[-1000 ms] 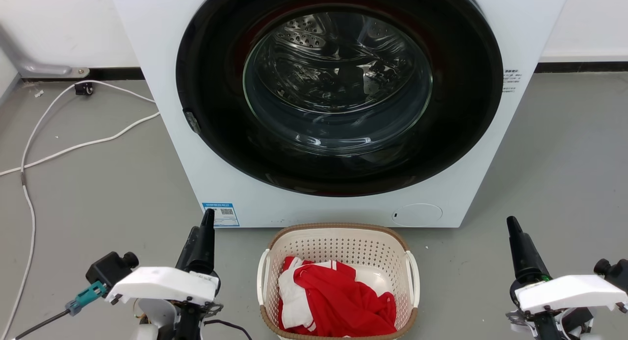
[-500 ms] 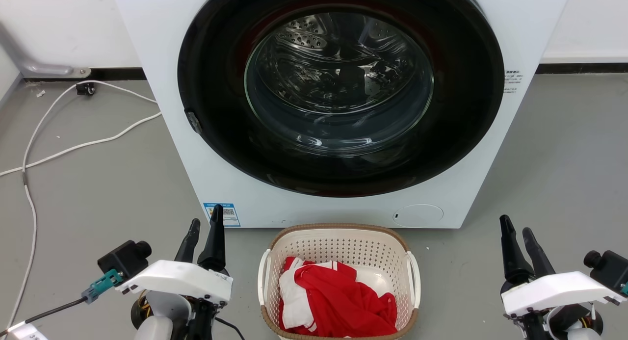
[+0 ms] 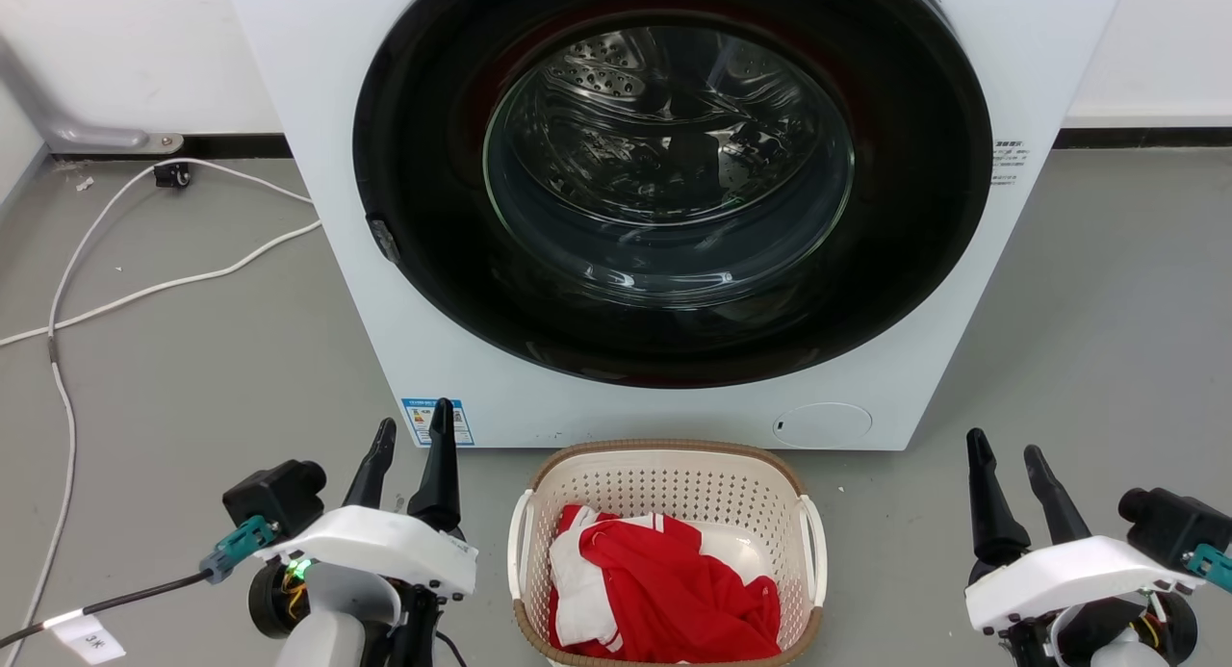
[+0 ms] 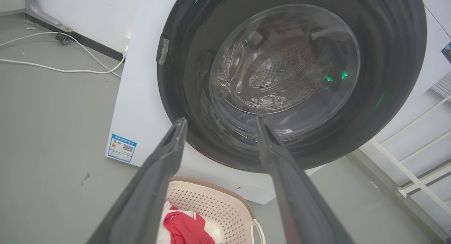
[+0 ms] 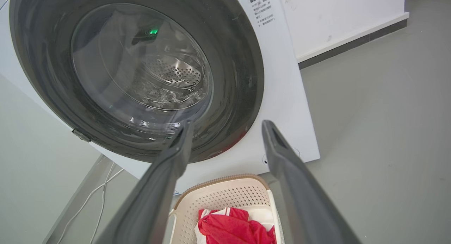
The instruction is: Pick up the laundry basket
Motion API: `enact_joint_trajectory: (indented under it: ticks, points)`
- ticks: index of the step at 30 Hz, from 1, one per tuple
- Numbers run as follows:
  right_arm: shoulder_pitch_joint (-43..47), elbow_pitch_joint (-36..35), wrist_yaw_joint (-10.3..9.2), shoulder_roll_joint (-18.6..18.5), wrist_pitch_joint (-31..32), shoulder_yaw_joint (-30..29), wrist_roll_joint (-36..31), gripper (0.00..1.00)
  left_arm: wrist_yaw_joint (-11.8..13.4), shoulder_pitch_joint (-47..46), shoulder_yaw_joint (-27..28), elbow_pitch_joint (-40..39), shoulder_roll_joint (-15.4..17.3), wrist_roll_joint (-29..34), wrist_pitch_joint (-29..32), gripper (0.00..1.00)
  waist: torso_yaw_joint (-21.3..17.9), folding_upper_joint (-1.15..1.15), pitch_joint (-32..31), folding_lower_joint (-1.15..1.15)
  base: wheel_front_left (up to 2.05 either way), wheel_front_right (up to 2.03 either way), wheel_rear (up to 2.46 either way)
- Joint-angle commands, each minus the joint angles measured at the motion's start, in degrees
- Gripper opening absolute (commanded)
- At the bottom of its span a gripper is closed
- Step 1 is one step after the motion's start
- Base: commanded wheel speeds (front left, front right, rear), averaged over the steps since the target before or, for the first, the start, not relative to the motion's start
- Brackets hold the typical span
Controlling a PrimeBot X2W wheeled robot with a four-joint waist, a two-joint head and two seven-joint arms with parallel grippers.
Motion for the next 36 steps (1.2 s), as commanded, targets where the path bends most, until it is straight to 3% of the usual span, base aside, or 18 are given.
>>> enact_joint_trajectory:
  ticks: [1,36]
  points:
    - [-1.5,-0.2,0.0,0.0,-0.5,0.1,-1.8,1.0,0.2,-1.5,-0.2,-0.2,0.1,1.6,-0.6,1.0,0.0,0.0,0.0,0.0,0.0,0.0,0.0]
    - [-1.9,-0.1,-0.01,0.2,-4.5,1.5,-21.7,1.0,1.9,-3.1,-2.3,2.1,0.0,19.7,-5.0,1.0,0.6,0.0,-0.1,0.0,0.0,0.0,0.0]
